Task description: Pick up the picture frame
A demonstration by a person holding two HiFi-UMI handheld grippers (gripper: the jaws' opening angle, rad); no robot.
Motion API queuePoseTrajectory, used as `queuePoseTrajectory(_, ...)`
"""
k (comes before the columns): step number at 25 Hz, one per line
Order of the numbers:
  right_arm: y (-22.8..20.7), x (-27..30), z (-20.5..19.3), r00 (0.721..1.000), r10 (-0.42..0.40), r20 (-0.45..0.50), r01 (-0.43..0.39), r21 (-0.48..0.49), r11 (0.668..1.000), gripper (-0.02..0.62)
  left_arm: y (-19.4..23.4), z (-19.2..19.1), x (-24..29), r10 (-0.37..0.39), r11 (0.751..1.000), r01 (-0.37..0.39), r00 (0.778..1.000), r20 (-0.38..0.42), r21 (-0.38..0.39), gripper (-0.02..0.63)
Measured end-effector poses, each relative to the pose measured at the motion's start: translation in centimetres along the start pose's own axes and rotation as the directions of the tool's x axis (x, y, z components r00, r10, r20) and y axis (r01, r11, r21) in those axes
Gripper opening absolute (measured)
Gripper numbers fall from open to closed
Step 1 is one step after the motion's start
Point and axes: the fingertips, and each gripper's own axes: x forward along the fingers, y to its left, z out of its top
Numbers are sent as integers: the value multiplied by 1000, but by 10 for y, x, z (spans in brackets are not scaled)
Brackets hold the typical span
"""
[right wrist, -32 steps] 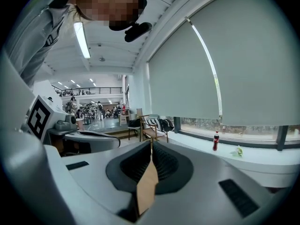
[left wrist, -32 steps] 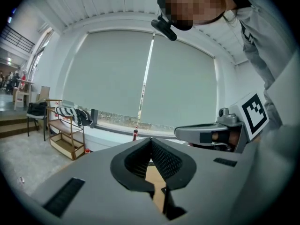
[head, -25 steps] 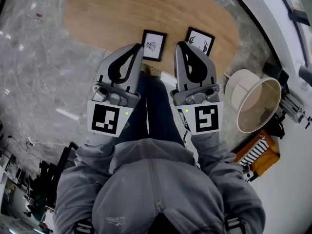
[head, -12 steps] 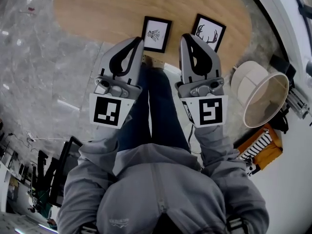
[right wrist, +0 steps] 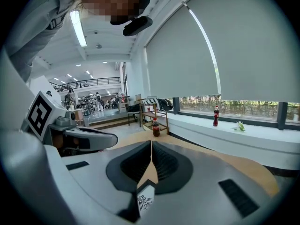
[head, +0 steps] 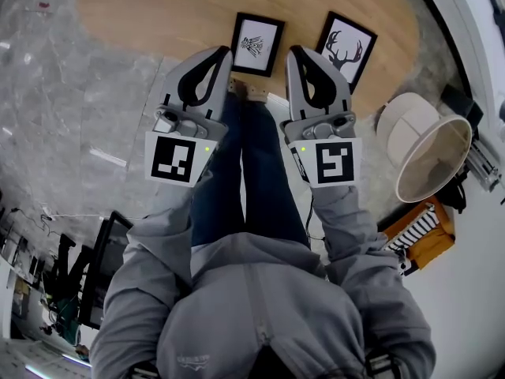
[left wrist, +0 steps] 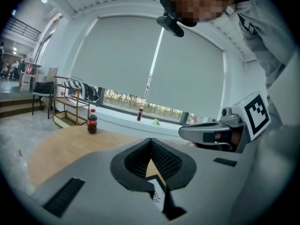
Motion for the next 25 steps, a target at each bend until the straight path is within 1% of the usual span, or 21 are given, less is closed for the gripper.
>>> queuePoseTrajectory(5,-5,12,-29,999,-6,-38,6,1,1000,32,5,-29,11,-9,1000,9,999,-38,-5,17)
queuePoseTrajectory(12,-19,25,-63,996,-18,-86,18,-7,1000,32,12,-54,25,-13,1000,12,997,-79,-17,18)
queuePoseTrajectory(17,-24,31,-94,989,-28,-143,30,12,999,32,15,-75,33,-31,999,29,993,-114,-15,17)
queuePoseTrajectory(25,-30,37,-141,972,-51,-230,64,48,997,32,18,-111,43,-26,999,20,985,-168,-37,18)
